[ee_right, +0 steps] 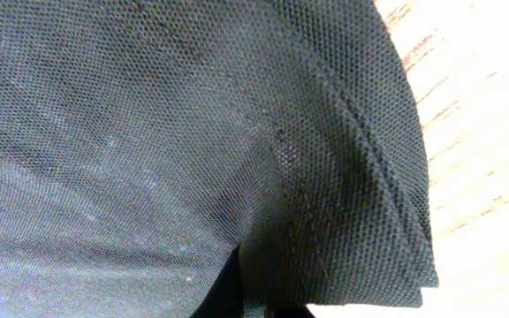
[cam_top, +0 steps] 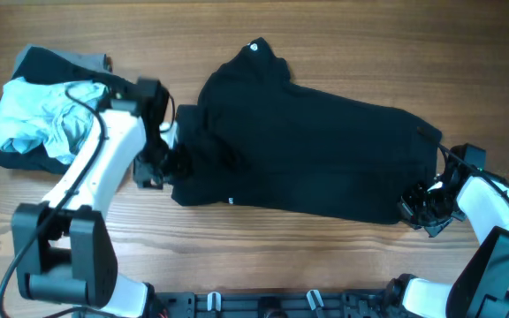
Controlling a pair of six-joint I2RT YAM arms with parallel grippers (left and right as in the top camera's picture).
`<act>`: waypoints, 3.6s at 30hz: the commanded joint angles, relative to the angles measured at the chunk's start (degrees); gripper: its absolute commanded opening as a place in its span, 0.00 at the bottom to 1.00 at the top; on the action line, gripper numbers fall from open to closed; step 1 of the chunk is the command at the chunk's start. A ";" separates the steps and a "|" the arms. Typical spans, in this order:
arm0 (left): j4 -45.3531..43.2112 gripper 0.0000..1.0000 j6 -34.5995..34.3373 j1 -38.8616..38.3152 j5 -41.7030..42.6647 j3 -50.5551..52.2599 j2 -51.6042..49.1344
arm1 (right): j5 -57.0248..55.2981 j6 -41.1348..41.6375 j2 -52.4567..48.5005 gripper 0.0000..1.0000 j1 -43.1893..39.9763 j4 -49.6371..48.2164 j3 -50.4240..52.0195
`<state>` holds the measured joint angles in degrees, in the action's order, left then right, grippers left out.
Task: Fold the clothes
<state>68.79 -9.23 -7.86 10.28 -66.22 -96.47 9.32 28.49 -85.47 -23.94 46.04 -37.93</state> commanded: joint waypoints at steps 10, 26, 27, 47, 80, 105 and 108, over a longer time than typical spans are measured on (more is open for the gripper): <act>-20.55 0.13 -0.22 0.22 5.07 18.43 0.57 | -8.90 -1.09 -0.76 0.04 -0.79 1.53 -1.86; -2.86 0.15 -12.02 4.24 7.32 16.55 7.10 | -10.16 -1.49 -0.76 0.10 -0.79 7.96 -4.50; -3.89 0.26 -12.02 3.91 7.37 16.55 7.34 | -10.16 -1.51 -0.76 0.10 -0.79 7.76 -4.50; -19.74 0.04 -13.68 -0.52 2.69 21.68 6.16 | -10.16 -1.53 -0.76 0.09 -0.79 6.49 -4.50; -22.47 0.04 -12.31 1.31 6.08 20.46 1.46 | -7.34 -4.37 -0.76 0.10 -0.79 6.05 -4.50; -12.13 0.36 -2.60 11.47 11.78 1.66 13.33 | -0.74 -6.32 8.09 0.68 -1.53 10.16 -20.70; -23.02 0.37 -0.48 9.55 11.76 -3.50 13.20 | 6.23 -9.49 10.58 0.69 -1.53 7.15 -22.23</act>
<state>53.25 -14.26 3.77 20.49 -64.71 -83.74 8.25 22.11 -77.56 -25.28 54.70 -58.35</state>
